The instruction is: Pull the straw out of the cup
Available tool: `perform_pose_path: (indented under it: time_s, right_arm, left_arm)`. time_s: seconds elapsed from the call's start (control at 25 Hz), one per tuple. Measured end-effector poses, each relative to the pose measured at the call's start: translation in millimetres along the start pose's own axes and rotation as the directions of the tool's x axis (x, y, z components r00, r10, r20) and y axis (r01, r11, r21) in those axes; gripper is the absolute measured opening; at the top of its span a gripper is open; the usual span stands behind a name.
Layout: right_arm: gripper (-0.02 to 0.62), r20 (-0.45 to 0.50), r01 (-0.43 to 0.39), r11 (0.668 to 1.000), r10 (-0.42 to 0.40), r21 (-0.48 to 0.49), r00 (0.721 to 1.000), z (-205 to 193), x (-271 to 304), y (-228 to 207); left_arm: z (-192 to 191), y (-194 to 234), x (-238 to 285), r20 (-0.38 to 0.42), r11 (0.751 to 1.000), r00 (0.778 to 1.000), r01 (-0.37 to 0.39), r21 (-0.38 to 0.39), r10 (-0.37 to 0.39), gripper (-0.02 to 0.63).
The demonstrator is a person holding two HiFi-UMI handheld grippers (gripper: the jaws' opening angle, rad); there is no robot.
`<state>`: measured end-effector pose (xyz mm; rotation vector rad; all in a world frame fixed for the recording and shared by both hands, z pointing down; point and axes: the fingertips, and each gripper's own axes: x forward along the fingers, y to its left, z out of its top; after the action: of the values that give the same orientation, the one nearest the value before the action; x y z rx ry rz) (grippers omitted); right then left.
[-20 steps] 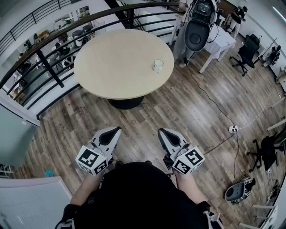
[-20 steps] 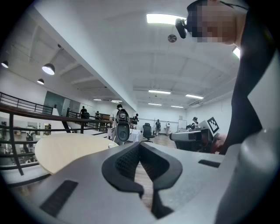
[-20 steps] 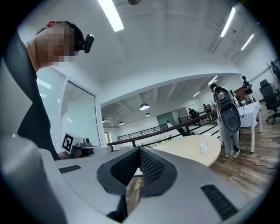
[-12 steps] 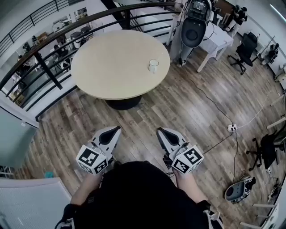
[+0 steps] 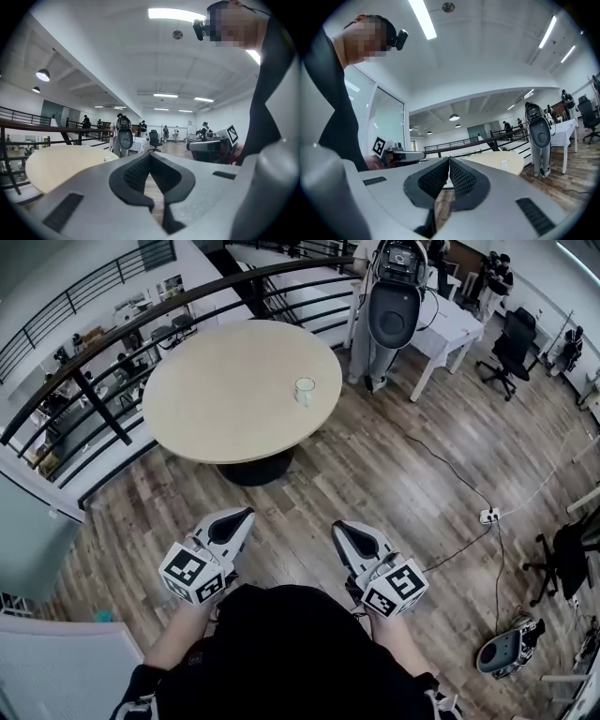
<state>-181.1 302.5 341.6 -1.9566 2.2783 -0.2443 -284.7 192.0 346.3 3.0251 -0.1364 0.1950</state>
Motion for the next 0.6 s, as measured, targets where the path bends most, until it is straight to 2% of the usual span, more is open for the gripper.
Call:
perform_pose_path:
  time_s: [0.28, 0.44, 0.6]
  right_arm:
    - [0.023, 0.002, 0.009, 1.000, -0.009, 0.019, 1.000, -3, -35, -28]
    - [0.023, -0.004, 0.031, 0.999, -0.031, 0.036, 1.000, -8, -41, -48]
    - [0.023, -0.009, 0.045, 0.997, -0.044, 0.065, 0.999, -9, -33, -70]
  left_arm:
    - [4, -6, 21, 0.004, 0.999, 0.999, -0.051, 0.002, 0.051, 0.008]
    - [-4, -7, 37, -0.015, 0.999, 0.999, -0.045, 0.001, 0.045, 0.008]
    - [-9, 9, 61, -0.031, 0.999, 0.999, -0.037, -0.011, 0.036, 0.008]
